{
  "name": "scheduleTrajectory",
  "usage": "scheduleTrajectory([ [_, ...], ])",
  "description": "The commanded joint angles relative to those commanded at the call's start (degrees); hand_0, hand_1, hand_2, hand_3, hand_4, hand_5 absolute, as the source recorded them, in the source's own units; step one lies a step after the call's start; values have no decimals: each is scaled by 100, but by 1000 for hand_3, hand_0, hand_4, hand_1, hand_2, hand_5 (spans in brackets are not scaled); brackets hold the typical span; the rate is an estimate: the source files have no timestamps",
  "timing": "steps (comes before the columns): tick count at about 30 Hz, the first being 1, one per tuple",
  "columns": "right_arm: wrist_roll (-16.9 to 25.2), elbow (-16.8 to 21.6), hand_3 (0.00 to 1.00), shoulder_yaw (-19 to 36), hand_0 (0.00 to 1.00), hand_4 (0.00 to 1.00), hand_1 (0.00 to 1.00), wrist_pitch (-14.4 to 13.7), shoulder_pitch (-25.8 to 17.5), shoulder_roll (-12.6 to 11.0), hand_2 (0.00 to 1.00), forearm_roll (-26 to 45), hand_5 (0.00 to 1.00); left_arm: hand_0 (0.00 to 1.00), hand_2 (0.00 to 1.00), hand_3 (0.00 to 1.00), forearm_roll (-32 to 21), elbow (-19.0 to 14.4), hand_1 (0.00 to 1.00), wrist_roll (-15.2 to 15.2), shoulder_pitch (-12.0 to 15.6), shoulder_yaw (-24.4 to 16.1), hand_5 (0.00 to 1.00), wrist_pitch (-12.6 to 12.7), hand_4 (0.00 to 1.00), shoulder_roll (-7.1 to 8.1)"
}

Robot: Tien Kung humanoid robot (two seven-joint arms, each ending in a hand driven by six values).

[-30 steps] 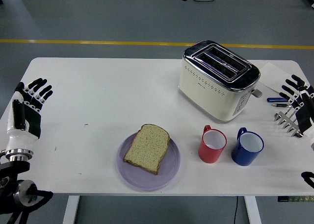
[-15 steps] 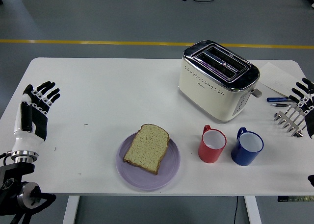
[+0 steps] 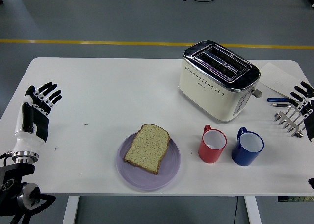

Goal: Push plate across desktop,pick up the break from the machine,place the break in the plate

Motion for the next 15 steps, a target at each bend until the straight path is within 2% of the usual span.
scheduleTrajectory([
  [15, 23, 2, 743, 105, 766, 535, 735, -26, -22, -4, 749, -77, 565, 753, 762, 659, 109, 40, 738, 156, -44, -132, 998, -91, 534, -37],
])
